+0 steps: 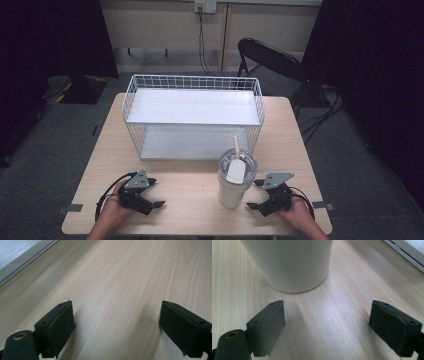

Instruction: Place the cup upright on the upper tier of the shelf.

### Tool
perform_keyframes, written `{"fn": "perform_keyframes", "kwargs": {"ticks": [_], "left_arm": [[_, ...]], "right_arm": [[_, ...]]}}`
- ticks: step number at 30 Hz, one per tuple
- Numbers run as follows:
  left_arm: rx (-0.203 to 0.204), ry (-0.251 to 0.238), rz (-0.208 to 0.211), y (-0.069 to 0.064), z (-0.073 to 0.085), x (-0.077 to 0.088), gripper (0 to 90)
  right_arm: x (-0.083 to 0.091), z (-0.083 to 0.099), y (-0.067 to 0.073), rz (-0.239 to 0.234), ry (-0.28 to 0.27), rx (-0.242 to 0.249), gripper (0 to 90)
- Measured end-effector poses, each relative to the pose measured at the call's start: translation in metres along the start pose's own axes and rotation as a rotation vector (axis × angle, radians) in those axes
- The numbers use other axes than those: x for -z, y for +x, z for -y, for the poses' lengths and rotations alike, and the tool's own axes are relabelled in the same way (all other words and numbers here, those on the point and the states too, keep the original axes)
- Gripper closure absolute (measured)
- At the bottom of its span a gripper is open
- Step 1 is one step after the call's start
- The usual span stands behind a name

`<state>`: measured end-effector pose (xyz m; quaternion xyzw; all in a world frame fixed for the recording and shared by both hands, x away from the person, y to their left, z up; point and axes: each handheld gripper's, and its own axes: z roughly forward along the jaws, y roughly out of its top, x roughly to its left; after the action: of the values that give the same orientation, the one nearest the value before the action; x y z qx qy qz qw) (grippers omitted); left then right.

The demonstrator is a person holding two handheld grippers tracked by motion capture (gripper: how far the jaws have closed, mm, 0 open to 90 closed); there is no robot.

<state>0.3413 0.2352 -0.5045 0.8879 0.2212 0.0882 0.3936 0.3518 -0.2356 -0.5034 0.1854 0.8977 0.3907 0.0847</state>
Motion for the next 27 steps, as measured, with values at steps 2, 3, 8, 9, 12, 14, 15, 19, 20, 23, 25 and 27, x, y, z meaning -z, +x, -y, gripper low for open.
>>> {"fn": "perform_keyframes", "kwargs": {"ticks": [2,3,8,9,12,14,15,19,20,23,25,27], "left_arm": [[-0.003,0.004,-0.003,-0.002,-0.001,-0.001,10.0],[-0.003,0.003,-0.003,-0.002,-0.001,-0.001,9.4],[-0.004,0.004,-0.002,-0.002,-0.001,-0.001,9.0],[-0.004,0.004,-0.002,-0.002,-0.001,-0.001,8.9],[-0.005,0.009,-0.005,-0.002,-0.001,-0.001,8.1],[-0.003,0.009,-0.006,-0.002,-0.001,-0.001,8.0],[-0.004,0.009,-0.006,-0.002,-0.001,-0.001,8.0],[-0.003,0.008,-0.007,-0.002,-0.001,-0.001,8.0],[-0.004,0.009,-0.006,-0.002,-0.001,-0.001,8.0],[-0.003,0.009,-0.007,-0.002,-0.001,-0.001,8.0],[-0.003,0.009,-0.007,-0.002,-0.001,-0.001,8.0],[0.001,0.006,-0.008,-0.003,-0.001,-0.001,8.0]], "right_arm": [[0.0,0.0,0.0,0.003,0.0,-0.003,12.7],[0.0,0.0,0.001,0.004,-0.001,-0.005,12.7],[-0.001,-0.001,0.002,0.01,0.001,-0.017,11.7],[-0.002,-0.002,0.002,0.011,0.002,-0.017,11.0],[-0.003,-0.003,0.003,0.018,0.001,-0.023,11.7],[-0.003,-0.003,0.003,0.015,-0.008,-0.021,14.1],[-0.002,-0.003,0.003,0.016,-0.012,-0.022,14.0],[0.006,-0.005,0.002,0.004,-0.07,-0.047,13.9],[0.008,-0.007,0.001,0.005,-0.086,-0.053,13.9],[0.011,-0.01,0.003,0.001,-0.102,-0.052,13.9],[0.015,-0.017,0.009,-0.011,-0.11,-0.019,13.6],[0.017,-0.022,0.013,-0.025,-0.123,-0.006,13.6]]}}
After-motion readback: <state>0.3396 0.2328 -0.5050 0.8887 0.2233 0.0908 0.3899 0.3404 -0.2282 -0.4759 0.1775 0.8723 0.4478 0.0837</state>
